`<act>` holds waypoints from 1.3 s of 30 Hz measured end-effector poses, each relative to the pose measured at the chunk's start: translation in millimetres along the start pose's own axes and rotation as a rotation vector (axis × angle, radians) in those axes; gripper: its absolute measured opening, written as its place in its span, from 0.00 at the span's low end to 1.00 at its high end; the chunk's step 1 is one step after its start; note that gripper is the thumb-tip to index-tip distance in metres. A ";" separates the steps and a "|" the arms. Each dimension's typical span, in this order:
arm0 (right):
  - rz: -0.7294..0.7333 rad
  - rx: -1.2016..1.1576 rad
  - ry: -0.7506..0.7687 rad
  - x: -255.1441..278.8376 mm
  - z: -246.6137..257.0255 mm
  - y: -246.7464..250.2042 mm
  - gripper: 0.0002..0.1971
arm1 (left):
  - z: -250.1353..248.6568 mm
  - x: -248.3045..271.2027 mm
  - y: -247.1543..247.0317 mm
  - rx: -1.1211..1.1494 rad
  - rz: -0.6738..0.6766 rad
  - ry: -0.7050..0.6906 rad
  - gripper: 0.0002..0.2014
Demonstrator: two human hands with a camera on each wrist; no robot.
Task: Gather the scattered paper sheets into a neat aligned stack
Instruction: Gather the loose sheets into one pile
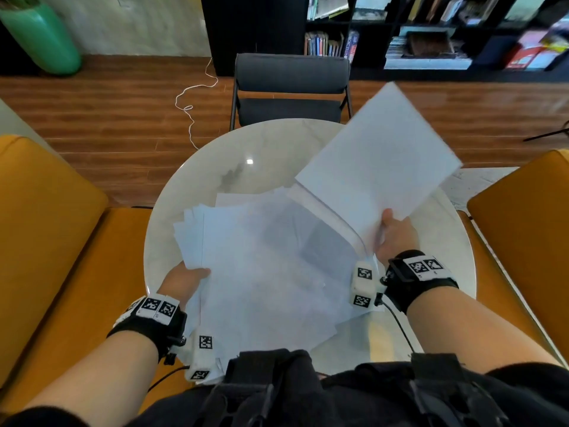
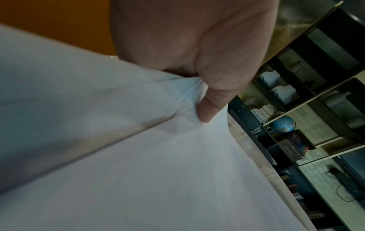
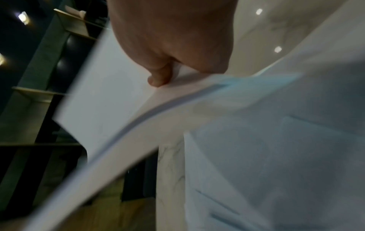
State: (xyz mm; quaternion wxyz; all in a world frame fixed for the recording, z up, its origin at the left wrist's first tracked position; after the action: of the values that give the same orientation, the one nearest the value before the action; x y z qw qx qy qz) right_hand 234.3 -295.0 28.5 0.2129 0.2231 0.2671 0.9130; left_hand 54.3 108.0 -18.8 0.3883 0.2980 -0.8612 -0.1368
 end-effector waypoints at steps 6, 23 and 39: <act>0.306 0.153 0.149 42.1 -8.9 -55.4 0.28 | 11.5 -2.3 -10.0 0.122 -0.037 0.192 0.45; 0.264 0.337 0.100 58.8 -14.1 -110.5 0.24 | 0.9 -11.0 14.7 0.089 -0.105 0.002 0.22; 0.611 0.478 0.351 68.4 -0.8 -141.6 0.15 | 5.1 -11.3 -7.9 0.178 -0.008 0.038 0.24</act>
State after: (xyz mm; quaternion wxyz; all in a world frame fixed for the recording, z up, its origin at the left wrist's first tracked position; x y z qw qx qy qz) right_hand 216.6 -152.0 -34.6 -0.1738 0.1762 0.4253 0.8706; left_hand 59.6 108.8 -32.5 0.3758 0.3372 -0.8614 -0.0555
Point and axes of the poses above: each hand's wrist, its own x-axis away from the middle knuckle, its own y-axis out of the back of the hand, z = x × y, the point moved 7 cm from there along -x, towards the middle knuckle, and after that the axes turned 8 degrees about -z, right-handed, at the moved point
